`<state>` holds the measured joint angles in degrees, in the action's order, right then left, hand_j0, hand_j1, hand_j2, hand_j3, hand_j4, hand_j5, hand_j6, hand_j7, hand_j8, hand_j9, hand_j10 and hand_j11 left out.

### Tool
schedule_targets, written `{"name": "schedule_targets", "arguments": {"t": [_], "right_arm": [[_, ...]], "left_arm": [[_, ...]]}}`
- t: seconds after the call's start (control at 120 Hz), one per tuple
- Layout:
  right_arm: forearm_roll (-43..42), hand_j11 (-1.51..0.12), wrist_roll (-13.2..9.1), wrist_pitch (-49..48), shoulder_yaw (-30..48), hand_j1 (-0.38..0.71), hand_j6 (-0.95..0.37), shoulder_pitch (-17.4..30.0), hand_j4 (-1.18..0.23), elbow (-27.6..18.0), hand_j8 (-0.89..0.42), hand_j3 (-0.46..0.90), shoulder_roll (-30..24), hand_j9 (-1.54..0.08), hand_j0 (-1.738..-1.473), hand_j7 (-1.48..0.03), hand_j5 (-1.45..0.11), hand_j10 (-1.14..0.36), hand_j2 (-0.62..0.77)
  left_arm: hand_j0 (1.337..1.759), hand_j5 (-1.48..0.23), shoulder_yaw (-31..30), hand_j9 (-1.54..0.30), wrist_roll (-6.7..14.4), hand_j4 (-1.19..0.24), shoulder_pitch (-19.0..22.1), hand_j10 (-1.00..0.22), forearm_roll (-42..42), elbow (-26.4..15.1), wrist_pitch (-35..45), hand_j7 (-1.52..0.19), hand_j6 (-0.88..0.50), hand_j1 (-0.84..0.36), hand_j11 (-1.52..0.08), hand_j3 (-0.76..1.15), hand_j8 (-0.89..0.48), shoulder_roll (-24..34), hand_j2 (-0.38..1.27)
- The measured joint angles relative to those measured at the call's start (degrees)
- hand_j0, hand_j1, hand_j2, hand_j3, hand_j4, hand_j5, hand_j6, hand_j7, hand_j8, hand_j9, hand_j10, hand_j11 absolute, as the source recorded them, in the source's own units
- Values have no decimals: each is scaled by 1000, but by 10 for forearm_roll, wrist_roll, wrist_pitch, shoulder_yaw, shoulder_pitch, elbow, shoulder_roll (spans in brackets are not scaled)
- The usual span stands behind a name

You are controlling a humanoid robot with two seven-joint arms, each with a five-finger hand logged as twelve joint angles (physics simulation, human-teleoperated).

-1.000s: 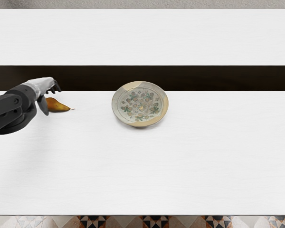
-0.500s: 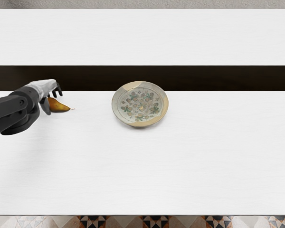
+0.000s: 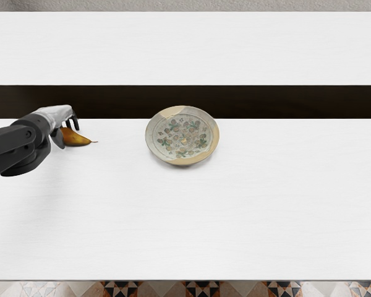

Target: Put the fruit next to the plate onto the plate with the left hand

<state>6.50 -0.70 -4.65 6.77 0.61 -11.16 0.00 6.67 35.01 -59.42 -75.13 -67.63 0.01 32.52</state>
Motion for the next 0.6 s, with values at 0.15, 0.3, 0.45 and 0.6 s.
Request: {"name": "schedule_targets", "arguments": {"t": [0.15,0.3,0.45,0.6], "right_arm": [[0,-43,0,0,0,-310,-33,0,-33,0,-33,0,0,-43,-1658,-43,-43,-33,-7],[0,-43,0,0,0,-310,-33,0,-33,0,-33,0,0,-43,-1658,-43,-43,-33,-7],[0,-43,0,0,0,-310,-33,0,-33,0,-33,0,0,-43,-1658,-43,-43,-33,-7],[0,-43,0,0,0,-310,-33,0,-33,0,-33,0,0,-43,-1658,-43,-43,-33,-7]], "left_arm": [[1654,-772,0,-778,0,-588,-1,-585,1,1,-3,-773,-464,-286,-777,0,-480,-1,119],[1654,-819,0,-828,0,-621,-2,-616,4,1,-4,-823,-449,-292,-828,0,-485,-1,168],[1651,-856,0,-871,0,-648,-3,-640,4,1,-6,-866,-440,-274,-871,0,-477,-6,142],[1651,-891,0,-905,0,-672,-7,-662,6,1,-7,-901,-448,-270,-905,0,-481,-6,206]]}}
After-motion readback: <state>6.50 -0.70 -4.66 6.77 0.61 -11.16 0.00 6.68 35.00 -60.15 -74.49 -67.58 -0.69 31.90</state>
